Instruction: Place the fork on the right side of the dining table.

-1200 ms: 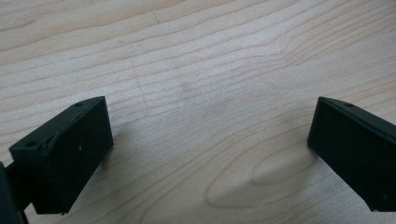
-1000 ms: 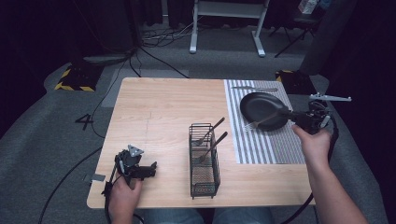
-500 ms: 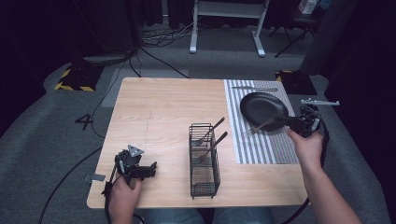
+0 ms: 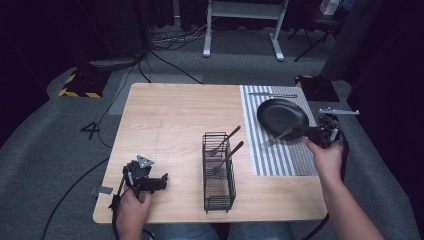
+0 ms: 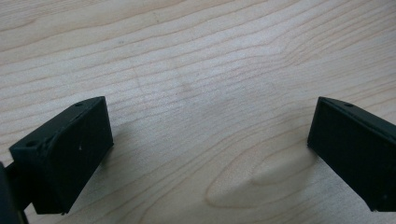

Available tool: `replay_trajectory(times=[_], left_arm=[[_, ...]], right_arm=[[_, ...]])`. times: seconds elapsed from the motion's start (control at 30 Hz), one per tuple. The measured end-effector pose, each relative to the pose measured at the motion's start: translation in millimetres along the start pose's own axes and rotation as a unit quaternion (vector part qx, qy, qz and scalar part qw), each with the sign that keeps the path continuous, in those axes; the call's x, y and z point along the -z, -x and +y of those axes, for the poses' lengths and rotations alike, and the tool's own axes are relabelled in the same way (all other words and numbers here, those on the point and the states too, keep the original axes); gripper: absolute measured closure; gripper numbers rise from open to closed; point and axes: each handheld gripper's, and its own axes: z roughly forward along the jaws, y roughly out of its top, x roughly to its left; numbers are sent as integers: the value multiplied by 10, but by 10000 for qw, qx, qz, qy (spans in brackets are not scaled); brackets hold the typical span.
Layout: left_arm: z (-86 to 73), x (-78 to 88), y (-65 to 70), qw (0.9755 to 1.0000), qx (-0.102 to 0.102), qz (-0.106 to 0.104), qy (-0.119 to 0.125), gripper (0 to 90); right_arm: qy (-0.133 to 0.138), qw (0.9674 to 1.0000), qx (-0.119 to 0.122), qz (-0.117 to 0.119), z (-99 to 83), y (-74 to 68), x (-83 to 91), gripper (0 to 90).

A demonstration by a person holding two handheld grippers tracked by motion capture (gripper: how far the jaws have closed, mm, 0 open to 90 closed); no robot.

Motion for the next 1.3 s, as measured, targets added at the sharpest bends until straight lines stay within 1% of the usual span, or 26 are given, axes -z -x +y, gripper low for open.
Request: replay_trajectory(times=[0.17,0.47,0.53,0.6,0.7,0.8,0.83,0.9,0.93,1.03,1.07,1.1,1.2,1.3], left_arm=[[0,0,0,10000,-1,0,-1,2],[0,0,0,10000,0,0,-1,1],[0,0,0,10000,-1,0,-1,2],[0,0,0,10000,-2,0,0,1],[0,0,0,10000,0,0,0,1],[0,0,0,10000,1,-2,0,1],[0,0,0,10000,0,0,0,1],[0,0,0,10000,0,0,0,1],[0,0,0,10000,0,0,-1,1],[0,0,0,10000,1,0,0,1],[0,0,-1,10000,-1,1,-2,1],[0,0,-1,10000,-1,1,-2,1],[0,0,0,10000,0,0,-1,1],[0,0,0,10000,1,0,-2,1]], right_arm=[[-8,10000,-12,-30,-22,-9,-53,868],[-3,10000,-88,-14,-35,12,-74,867],[-29,9999,-106,-45,-35,21,-78,866],[-58,9998,-183,-14,-32,55,-82,861],[-66,9998,-208,-12,-28,73,-87,855],[-96,9997,-181,-117,-22,89,-111,810],[-121,9996,-209,-149,-16,113,-125,789],[-134,9995,-226,-173,-13,126,-130,781],[-170,9993,-250,-199,-8,150,-142,755],[-202,9992,-270,-218,-4,172,-154,735],[-225,9990,-291,-237,-2,193,-165,709],[-225,9990,-291,-237,-2,193,-165,709],[-255,9986,-358,-276,-8,231,-183,672],[-271,9984,-431,-243,-38,278,-172,644]])
